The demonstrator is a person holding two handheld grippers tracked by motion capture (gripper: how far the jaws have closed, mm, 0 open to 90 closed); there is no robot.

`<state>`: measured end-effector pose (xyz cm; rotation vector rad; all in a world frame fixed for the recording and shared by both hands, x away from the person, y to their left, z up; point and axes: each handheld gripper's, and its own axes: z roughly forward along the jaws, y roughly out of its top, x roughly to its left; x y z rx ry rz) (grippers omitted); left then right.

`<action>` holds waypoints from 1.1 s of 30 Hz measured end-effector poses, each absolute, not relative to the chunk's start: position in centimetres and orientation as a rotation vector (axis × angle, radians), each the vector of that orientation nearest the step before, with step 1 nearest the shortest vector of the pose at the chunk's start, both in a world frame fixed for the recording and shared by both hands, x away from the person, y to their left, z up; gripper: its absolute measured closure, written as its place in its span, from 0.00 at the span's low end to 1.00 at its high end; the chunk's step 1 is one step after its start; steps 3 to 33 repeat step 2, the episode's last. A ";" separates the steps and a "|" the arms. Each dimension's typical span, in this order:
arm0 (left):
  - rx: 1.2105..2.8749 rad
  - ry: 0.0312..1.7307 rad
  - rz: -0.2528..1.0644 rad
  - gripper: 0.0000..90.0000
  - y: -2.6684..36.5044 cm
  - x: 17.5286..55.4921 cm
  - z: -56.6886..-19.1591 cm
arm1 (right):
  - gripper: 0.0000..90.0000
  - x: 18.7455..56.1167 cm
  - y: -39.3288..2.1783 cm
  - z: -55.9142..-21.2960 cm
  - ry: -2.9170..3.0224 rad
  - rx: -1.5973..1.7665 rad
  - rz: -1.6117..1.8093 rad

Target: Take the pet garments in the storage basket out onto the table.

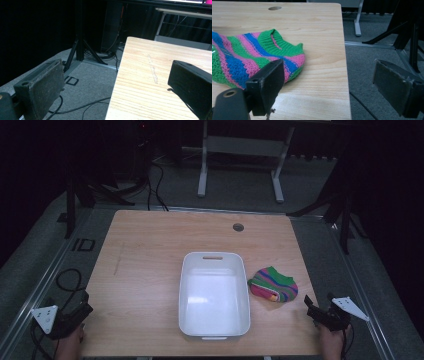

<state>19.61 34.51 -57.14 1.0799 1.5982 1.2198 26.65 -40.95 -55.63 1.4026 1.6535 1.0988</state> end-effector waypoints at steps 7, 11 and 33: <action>1.080 1.598 1.220 0.01 34.5 19.6 -57.1 | 0.12 26.7 -41.0 -55.6 1.652 1.408 1.103; 1.080 1.598 1.220 0.01 34.5 19.6 -57.1 | 0.12 26.7 -41.0 -55.6 1.652 1.408 1.103; 1.080 1.598 1.220 0.01 34.5 19.6 -57.1 | 0.12 26.7 -41.0 -55.6 1.652 1.408 1.103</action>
